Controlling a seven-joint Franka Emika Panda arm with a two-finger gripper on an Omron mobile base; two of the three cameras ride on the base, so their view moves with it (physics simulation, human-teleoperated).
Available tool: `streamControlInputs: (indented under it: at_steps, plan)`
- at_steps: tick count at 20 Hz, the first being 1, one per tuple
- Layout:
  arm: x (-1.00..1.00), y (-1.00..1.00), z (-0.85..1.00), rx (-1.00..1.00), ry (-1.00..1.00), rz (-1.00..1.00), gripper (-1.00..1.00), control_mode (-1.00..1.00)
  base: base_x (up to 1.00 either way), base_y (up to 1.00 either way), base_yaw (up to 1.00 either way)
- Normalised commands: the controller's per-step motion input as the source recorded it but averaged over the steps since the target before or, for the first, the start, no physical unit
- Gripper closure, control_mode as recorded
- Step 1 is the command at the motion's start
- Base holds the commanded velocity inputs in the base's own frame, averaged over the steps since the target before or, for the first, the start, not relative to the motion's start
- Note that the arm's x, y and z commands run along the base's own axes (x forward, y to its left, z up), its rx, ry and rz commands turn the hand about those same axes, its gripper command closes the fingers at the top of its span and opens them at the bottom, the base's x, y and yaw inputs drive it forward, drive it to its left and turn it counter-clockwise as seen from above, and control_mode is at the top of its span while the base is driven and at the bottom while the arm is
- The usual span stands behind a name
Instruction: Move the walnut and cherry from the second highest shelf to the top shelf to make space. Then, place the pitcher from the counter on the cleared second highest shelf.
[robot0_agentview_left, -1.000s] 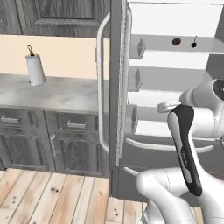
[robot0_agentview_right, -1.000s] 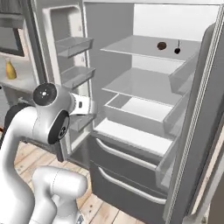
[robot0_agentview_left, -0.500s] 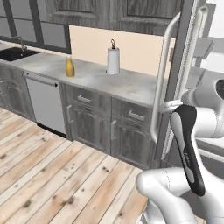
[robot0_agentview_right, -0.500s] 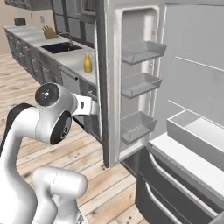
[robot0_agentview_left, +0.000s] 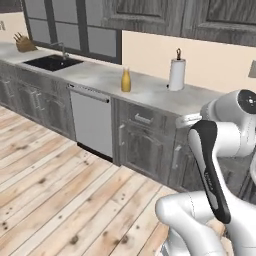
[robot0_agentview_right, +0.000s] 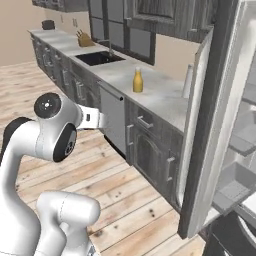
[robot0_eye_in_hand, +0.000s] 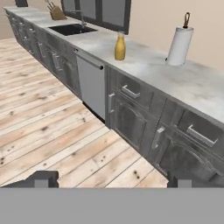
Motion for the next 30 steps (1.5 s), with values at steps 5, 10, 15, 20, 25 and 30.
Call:
streamControlInputs:
  at_steps: [5,10,15,20,25,30]
  plan:
    - [0.00,0.00,0.00,0.00,0.00,0.00,-1.00,1.00,0.92,0.54,-0.27]
    - [0.00,0.00,0.00,0.00,0.00,0.00,-1.00,1.00,0.96,0.40,-0.33]
    - [0.00,0.00,0.00,0.00,0.00,0.00,-1.00,1.00,1.00,0.41,-0.35]
    - [0.00,0.00,0.00,0.00,0.00,0.00,-1.00,1.00,0.99,0.45,-0.33]
    - [0.00,0.00,0.00,0.00,0.00,0.00,-1.00,1.00,0.86,0.40,-0.30]
    - [0.00,0.00,0.00,0.00,0.00,0.00,-1.00,1.00,0.70,0.23,-0.29]
